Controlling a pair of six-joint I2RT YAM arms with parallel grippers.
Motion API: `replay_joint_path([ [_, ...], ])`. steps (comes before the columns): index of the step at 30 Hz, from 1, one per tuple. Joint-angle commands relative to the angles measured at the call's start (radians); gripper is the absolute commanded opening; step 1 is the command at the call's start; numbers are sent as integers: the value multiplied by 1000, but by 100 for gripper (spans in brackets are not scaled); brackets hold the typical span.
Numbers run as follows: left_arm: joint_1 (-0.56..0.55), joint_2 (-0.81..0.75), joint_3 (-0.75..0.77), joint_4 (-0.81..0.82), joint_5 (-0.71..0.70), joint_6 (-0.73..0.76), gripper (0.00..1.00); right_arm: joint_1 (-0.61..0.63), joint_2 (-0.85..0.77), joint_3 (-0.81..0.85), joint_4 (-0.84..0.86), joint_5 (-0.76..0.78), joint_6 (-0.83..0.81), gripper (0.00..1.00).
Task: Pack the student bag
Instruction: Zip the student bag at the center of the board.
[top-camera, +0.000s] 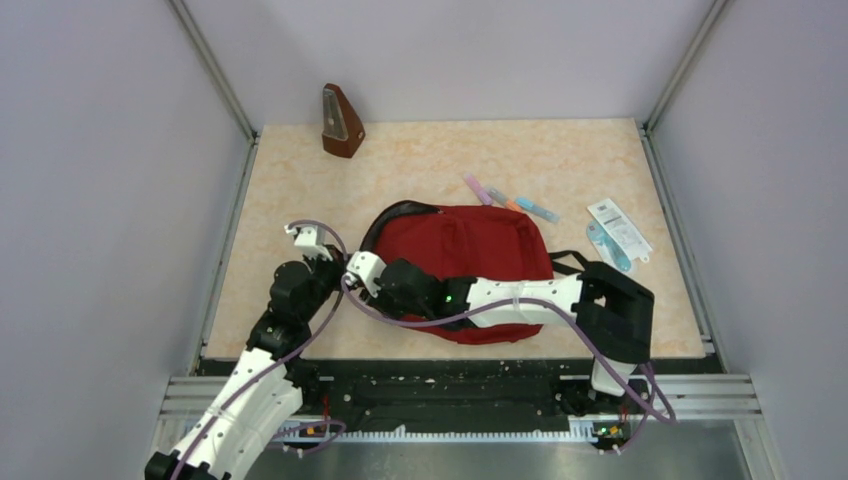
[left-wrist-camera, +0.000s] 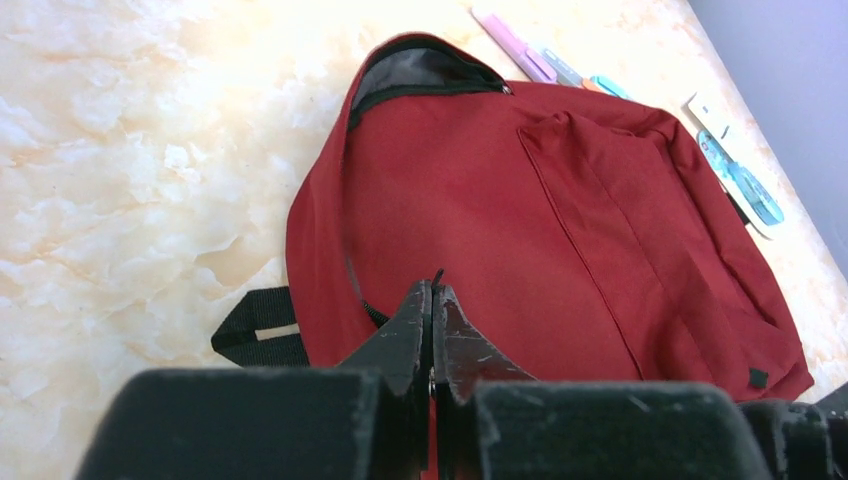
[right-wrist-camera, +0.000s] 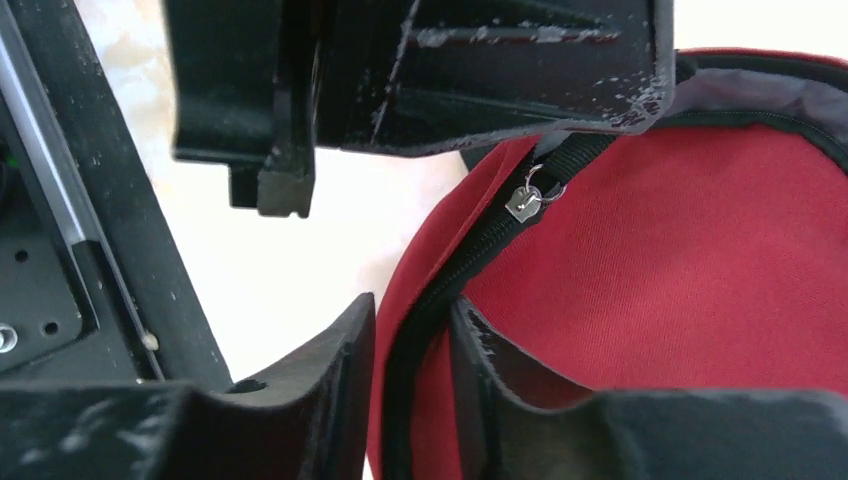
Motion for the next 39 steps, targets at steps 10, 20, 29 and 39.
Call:
replay_joint_path([
  [10, 0, 68, 15, 110, -48, -5, 0, 24, -252, -170, -61, -156, 38, 0],
  [20, 1, 170, 37, 203, -79, 27, 0, 64, -422, -273, -243, -316, 135, 0],
  [29, 3, 321, 86, 294, -145, 87, 0, 85, -542, -335, -421, -443, 190, 0],
  [39, 7, 424, 124, 400, -119, 94, 0, 85, -649, -364, -482, -388, 187, 0],
])
